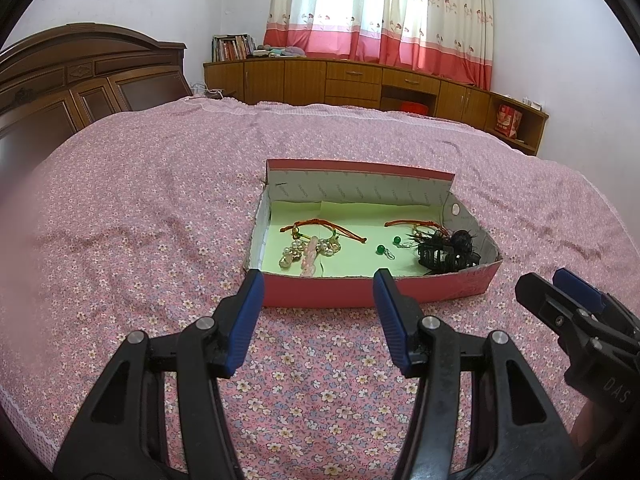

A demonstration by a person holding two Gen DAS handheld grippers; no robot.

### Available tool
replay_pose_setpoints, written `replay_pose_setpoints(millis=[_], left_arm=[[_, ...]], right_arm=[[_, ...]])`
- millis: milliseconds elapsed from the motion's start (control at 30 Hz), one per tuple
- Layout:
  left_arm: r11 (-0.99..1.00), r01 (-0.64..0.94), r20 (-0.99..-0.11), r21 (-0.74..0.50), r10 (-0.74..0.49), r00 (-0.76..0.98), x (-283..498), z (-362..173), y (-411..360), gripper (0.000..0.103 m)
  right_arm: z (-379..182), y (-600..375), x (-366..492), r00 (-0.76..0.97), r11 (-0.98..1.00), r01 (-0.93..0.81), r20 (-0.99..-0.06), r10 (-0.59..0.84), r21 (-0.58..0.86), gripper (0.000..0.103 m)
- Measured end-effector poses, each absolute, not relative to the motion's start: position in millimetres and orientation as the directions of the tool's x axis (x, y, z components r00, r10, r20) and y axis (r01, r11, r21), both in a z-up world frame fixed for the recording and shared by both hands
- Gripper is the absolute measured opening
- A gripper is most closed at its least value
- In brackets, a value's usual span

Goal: Organize jewelry

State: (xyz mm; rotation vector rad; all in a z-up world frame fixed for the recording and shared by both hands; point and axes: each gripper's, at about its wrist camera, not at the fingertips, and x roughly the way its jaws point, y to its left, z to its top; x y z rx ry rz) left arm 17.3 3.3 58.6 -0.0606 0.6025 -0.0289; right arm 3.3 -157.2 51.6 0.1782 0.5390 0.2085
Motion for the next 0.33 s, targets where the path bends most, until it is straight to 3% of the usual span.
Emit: replay_pose_setpoints(millis=[333], left_arm=[[0.998,0.01,-0.574,-0.065,-0.045,0.817,20.3,55.4,2.2,0.049]], right_arm=[[48.4,-157.0,3.2,0.835,0.963,-0.149,-0.493,0.244,0.224,0.081]])
